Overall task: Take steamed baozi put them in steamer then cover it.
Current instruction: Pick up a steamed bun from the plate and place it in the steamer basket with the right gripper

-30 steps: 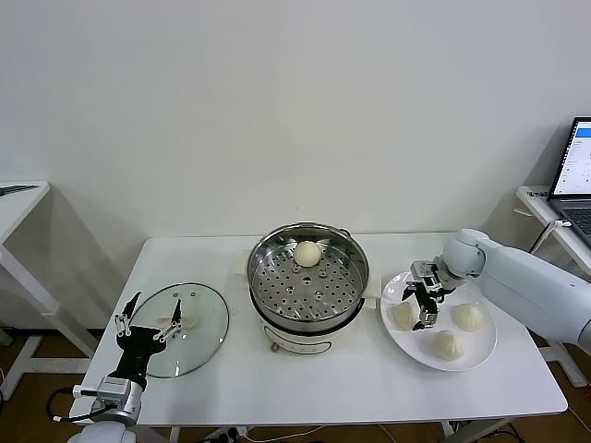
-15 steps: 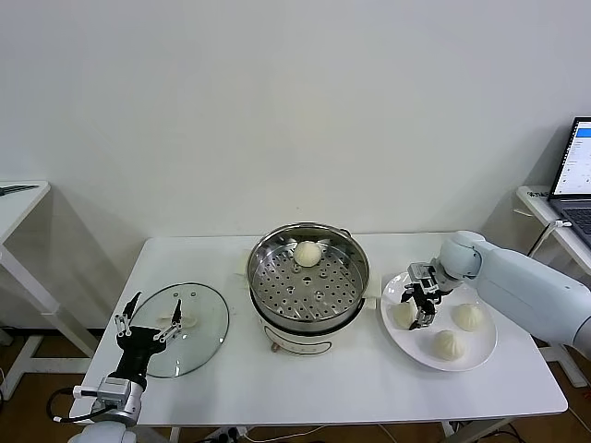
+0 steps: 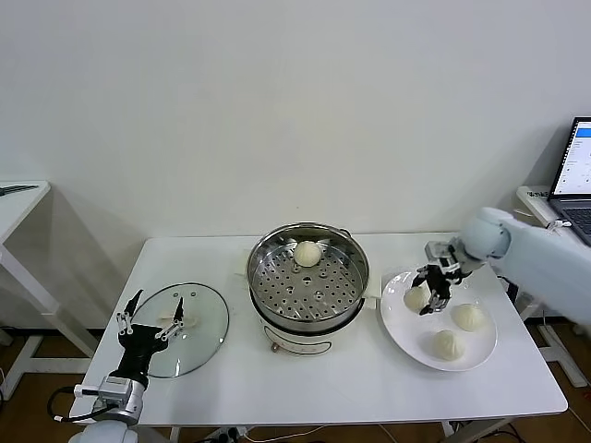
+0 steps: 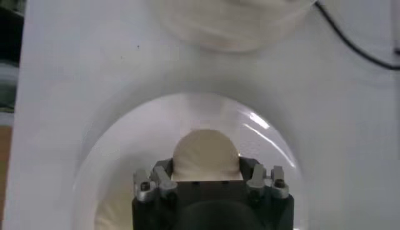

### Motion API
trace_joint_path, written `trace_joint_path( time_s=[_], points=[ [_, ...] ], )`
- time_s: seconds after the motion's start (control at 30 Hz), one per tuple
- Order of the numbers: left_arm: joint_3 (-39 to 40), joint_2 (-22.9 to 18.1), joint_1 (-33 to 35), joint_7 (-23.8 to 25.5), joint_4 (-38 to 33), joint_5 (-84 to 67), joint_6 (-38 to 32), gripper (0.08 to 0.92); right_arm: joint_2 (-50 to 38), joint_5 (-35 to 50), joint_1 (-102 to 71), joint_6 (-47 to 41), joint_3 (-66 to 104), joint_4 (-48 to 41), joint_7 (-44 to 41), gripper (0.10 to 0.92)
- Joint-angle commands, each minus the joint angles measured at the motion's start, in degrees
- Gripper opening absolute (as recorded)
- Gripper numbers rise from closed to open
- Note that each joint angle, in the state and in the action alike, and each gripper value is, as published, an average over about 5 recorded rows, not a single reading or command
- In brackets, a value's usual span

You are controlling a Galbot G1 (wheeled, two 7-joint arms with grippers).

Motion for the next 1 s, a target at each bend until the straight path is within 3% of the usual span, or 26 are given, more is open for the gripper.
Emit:
trace_joint_path(
  time_s=[0.03, 0.27, 0.5, 1.0],
  points=[
    [-0.05, 0.35, -0.14, -0.02, -0.33, -0.02, 0.12, 0.823, -0.83, 17.65, 30.76, -5.19, -21.95, 13.29, -0.03, 0.695],
    [-0.25, 1.01, -0.65, 0.06, -0.37, -0.29, 0.21, 0.823, 7.82, 24.87, 38.88, -9.10, -27.07, 16.55, 1.93, 0.696],
    [-1.16, 1.52, -1.37, 0.15, -0.21, -1.11, 0.46, 0.823, 20.01, 29.25, 33.33, -13.59, -23.95, 14.29, 7.38, 0.696],
    [-3.32, 1.36, -1.61, 0.48, 0.42, -1.68, 0.66, 0.823, 39.26, 24.74, 15.17, -15.11, -16.08, -5.24, 10.25, 0.704]
  ],
)
